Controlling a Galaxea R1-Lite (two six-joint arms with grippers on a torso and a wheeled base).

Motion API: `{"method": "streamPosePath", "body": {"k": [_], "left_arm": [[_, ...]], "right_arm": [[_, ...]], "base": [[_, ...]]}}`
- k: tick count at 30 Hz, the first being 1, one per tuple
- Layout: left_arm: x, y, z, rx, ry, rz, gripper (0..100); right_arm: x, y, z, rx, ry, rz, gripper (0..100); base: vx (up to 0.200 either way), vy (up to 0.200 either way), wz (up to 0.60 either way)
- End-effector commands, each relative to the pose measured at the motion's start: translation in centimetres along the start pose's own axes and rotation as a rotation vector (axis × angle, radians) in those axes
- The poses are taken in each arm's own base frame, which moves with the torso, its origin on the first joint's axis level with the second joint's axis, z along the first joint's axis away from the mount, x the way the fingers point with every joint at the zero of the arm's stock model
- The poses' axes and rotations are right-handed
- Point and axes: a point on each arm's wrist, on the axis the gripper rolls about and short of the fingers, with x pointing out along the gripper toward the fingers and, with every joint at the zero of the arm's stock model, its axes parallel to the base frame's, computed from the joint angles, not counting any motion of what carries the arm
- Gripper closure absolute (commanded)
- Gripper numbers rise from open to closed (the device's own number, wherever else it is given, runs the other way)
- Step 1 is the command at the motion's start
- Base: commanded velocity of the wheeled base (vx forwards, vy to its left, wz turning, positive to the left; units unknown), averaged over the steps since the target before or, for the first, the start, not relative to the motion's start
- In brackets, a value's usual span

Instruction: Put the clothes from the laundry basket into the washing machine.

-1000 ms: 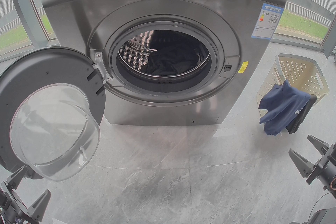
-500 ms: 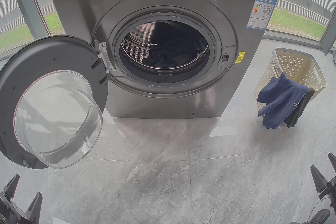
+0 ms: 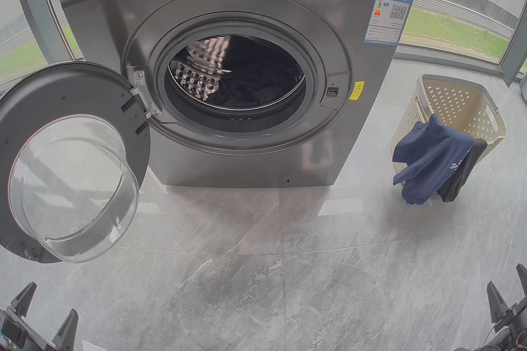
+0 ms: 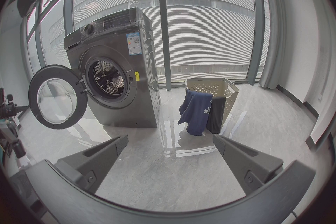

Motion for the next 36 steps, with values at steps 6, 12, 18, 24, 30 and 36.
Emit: {"method": "streamPosePath", "body": {"k": [6, 12, 18, 24, 30, 36], "left_arm": [[-0.34, -0.41, -1.02, 0.018, -0.005, 0.132, 0], [-0.49, -0.37, -1.05, -0.023, -0.03, 0.15, 0], [-0.49, -0.37, -1.05, -0.018, -0.03, 0.156, 0], [-0.49, -0.37, -1.07, -0.02, -0.028, 0.153, 0], [-0.49, -0.36, -1.05, -0.027, -0.03, 0.154, 0], [-0.49, -0.36, -1.05, -0.027, -0.03, 0.154, 0]], "right_arm": [[-0.71, 0.22, -1.18, -0.043, -0.024, -0.023, 0], [-0.71, 0.26, -1.16, -0.05, -0.025, -0.006, 0], [-0.7, 0.25, -1.21, -0.045, -0.024, -0.006, 0], [-0.7, 0.25, -1.21, -0.045, -0.024, -0.006, 0], [-0.7, 0.25, -1.21, -0.045, -0.024, -0.006, 0], [-0.7, 0.25, -1.21, -0.045, -0.024, -0.006, 0]], "base": [[0.0, 0.0, 0.0], [0.0, 0.0, 0.0], [0.0, -0.133, 0.0], [0.0, -0.2, 0.0], [0.0, -0.2, 0.0], [0.0, -0.2, 0.0]]}}
